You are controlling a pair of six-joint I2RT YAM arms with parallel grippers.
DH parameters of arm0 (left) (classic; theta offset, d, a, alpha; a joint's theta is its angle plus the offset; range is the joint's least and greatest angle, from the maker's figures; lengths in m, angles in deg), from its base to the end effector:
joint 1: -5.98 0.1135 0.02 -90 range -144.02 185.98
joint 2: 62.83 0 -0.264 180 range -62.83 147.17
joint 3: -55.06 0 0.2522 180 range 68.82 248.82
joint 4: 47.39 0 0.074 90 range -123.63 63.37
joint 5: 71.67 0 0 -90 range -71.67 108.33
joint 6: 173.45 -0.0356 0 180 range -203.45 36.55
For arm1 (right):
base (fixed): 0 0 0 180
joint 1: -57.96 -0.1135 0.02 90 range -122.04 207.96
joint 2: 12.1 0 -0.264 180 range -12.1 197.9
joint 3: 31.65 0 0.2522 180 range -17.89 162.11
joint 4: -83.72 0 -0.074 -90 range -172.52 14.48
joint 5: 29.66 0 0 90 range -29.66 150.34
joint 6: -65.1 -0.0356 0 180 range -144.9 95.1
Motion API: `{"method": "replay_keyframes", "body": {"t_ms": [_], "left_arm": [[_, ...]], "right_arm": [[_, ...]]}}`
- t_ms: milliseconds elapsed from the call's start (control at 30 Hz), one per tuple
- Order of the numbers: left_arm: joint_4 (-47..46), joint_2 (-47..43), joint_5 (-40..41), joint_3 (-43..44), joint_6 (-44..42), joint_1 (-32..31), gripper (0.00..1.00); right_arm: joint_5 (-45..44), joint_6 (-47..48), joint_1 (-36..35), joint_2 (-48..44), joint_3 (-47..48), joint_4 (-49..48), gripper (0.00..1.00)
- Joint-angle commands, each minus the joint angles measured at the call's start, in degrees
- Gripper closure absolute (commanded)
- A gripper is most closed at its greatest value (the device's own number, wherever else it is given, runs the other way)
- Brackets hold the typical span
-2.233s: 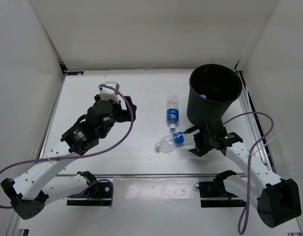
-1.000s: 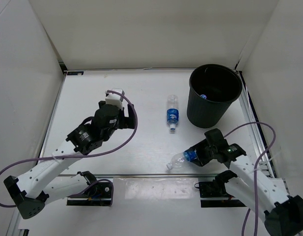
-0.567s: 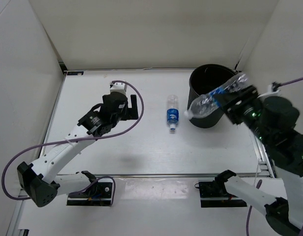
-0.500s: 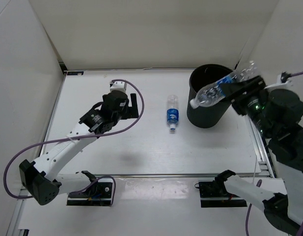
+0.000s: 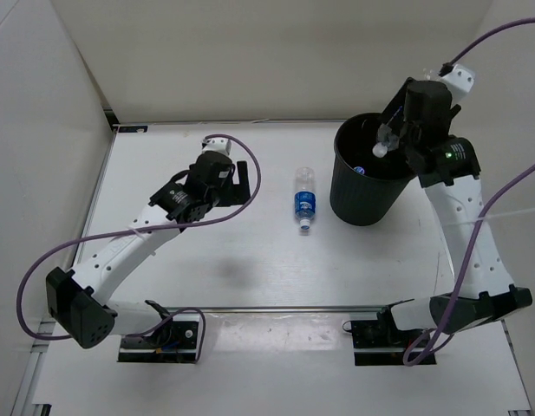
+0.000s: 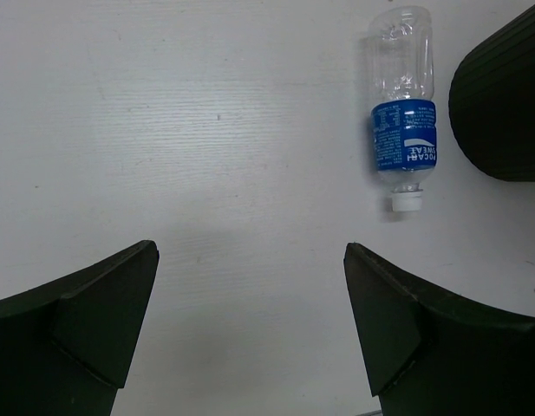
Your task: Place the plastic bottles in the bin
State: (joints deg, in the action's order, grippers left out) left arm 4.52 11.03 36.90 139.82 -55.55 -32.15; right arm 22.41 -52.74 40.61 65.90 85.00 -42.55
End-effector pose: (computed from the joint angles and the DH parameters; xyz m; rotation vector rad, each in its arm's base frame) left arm 0.2238 -0.1612 0.3441 0.0336 2.2538 -0.2499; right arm 0.2553 0.0568 0.5027 0.6079 1.6705 -0.0393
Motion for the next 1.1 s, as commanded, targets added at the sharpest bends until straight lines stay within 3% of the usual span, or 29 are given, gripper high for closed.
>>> {"method": "replay_keyframes", "body": {"t_ms": [0, 67, 100, 267, 500, 733, 967, 1067], "left_arm": [[-0.18, 1.61, -3.27, 2.03, 0.05, 0.68, 0.0], [-0.18, 3.64, -5.63, 3.08, 1.54, 1.21, 0.0], [-1.84, 5.57, -6.17, 3.09, 2.59, 1.22, 0.0], [-17.74, 9.18, -16.17, -0.87, 3.39, 1.22, 0.0], [-21.28, 28.77, -26.11, 14.75, -1.61, 1.57, 0.0], [-21.89, 44.67, -29.64, 25.3, -0.21, 1.57, 0.0], [-21.89, 55.23, -34.82, 35.33, 0.93, 0.51, 0.0], [-21.89, 57.44, -34.83, 35.35, 3.03, -0.02, 0.01]], "right_arm": [[3.29, -1.15, -0.58, -4.42, -0.4, 1.86, 0.22], [2.78, -4.23, -2.25, -6.96, -1.11, 6.15, 0.04], [2.78, -5.72, -2.26, -8.29, -1.98, 7.13, 0.0], [13.75, -15.21, -4.54, -19.61, -7.96, 8.54, 0.0], [23.32, -20.86, -6.74, -28.07, -8.58, 15.66, 0.0], [23.26, -22.26, -7.27, -31.4, -1.91, 22.44, 0.0], [20.19, -21.12, -7.27, -32.82, 0.55, 26.66, 0.0], [19.65, -21.12, -7.27, -32.82, 1.08, 28.15, 0.0]]}}
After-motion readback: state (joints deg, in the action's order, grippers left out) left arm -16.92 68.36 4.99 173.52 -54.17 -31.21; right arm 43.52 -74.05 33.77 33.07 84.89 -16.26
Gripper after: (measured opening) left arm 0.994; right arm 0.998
